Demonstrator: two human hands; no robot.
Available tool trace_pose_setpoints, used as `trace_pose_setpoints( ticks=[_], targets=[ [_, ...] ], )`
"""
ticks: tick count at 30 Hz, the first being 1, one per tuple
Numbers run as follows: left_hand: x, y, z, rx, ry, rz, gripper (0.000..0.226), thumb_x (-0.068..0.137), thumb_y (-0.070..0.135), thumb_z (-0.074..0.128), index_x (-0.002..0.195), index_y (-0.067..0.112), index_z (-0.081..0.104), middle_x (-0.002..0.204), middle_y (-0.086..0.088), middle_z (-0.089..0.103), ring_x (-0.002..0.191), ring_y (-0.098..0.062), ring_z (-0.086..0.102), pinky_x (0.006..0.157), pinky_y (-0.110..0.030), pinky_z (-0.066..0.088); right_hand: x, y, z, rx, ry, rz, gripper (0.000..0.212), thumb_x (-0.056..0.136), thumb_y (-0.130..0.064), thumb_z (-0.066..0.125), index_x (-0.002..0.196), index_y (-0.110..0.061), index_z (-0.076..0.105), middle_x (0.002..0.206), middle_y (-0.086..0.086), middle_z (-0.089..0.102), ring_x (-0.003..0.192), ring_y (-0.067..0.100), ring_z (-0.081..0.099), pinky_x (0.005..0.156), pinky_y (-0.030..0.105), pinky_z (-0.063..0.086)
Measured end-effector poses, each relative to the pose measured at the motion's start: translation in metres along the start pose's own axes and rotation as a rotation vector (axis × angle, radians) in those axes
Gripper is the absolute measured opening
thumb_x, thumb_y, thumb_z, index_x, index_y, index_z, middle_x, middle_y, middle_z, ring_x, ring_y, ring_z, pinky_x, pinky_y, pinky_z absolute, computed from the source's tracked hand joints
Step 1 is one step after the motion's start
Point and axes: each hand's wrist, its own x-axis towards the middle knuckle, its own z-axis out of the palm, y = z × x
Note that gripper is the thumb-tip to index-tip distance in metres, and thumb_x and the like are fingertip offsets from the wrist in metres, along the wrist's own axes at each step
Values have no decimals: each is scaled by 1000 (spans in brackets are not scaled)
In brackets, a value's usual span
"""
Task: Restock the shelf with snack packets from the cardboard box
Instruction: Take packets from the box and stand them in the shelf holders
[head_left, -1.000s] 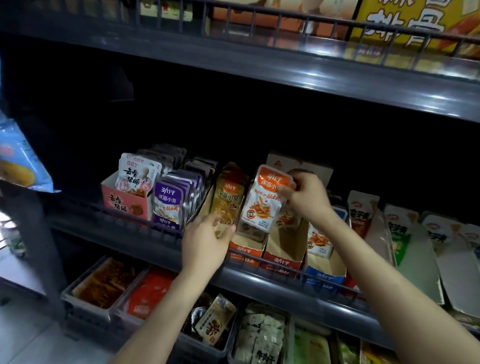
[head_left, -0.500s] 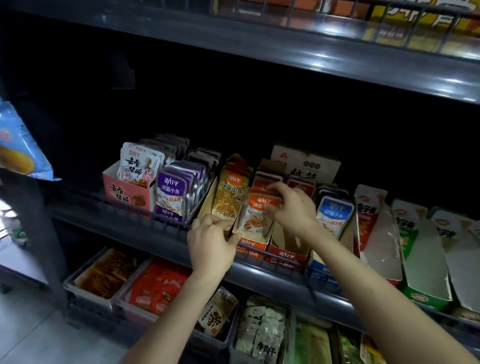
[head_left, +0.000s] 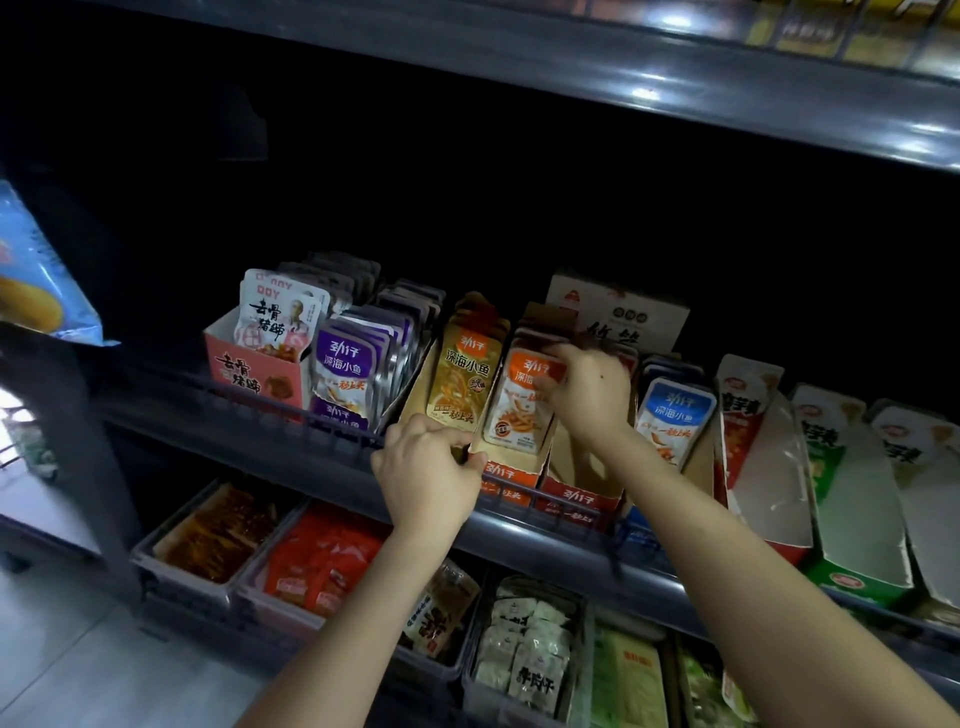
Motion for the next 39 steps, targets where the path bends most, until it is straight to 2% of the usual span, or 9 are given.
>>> trace_pose_setpoints(
  ticks=[4, 7, 9, 13, 19, 25, 28, 33, 39],
  targets=[
    [0, 0, 1, -1, 1, -1, 23, 81, 37, 71, 103, 30, 71, 109, 8, 57, 108, -16, 45, 88, -32, 30, 2, 3, 6, 5, 26, 31, 43, 88, -35, 65, 125, -14, 61, 102, 8, 70, 94, 23, 65, 81, 36, 50],
    [0, -2, 2, -11, 10, 4, 23, 81, 37, 72, 103, 29, 72, 109, 8, 58, 107, -16, 46, 88, -33, 31, 1, 3, 11, -15, 51, 37, 37, 88, -38, 64, 115, -12, 64, 91, 7, 70, 83, 24, 64, 73, 33, 47],
    [0, -2, 3, -20, 21, 9, 25, 80, 36, 72, 104, 27, 72, 109, 7, 58, 108, -17, 46, 89, -33, 32, 0, 2, 12, -31, 59, 52, 33, 89, -38, 63, 110, -12, 65, 88, 8, 69, 83, 25, 64, 76, 36, 47],
    [-3, -5, 7, -32, 48, 36, 30, 81, 35, 71, 109, 23, 71, 110, 4, 58, 109, -19, 45, 92, -34, 33, -2, 1, 11, -54, 44, 88, 34, 90, -39, 60, 114, -14, 62, 96, 7, 67, 94, 27, 61, 88, 39, 42],
    [-6, -3, 7, -57, 80, 60, 38, 79, 30, 73, 115, 18, 68, 116, -1, 61, 111, -24, 48, 93, -37, 34, -11, -2, -10, -85, 23, 102, 47, 91, -40, 58, 133, -19, 52, 117, 9, 60, 113, 28, 51, 97, 37, 32],
    [-41, 1, -8, -95, 129, 87, 38, 78, 24, 74, 114, 13, 69, 111, -8, 64, 107, -29, 54, 93, -42, 39, -71, 2, -50, 60, 201, 12, 29, 82, -28, 70, 107, -15, 68, 98, 8, 61, 95, 31, 56, 80, 38, 37],
    [-71, -7, -17, -109, 83, 101, 34, 80, 22, 74, 112, 13, 69, 110, -7, 64, 106, -30, 54, 92, -43, 42, -129, 9, -73, 117, 228, -22, 23, 80, -31, 66, 97, -14, 69, 92, 5, 61, 88, 27, 58, 73, 38, 43],
    [-142, -52, -9, -57, -10, 107, 26, 75, 14, 76, 101, 10, 72, 97, -10, 66, 92, -33, 58, 80, -40, 46, -253, 30, -77, 238, 99, 77, 11, 83, -22, 72, 91, -17, 68, 88, -4, 58, 82, 16, 57, 71, 35, 46],
    [-240, -120, 15, 43, -240, 47, 24, 77, 11, 74, 100, 5, 72, 97, -15, 68, 88, -35, 63, 77, -41, 49, -398, 61, -24, 284, -201, 377, 6, 81, -16, 74, 85, -15, 69, 83, -3, 61, 80, 20, 60, 66, 32, 46]
  ],
)
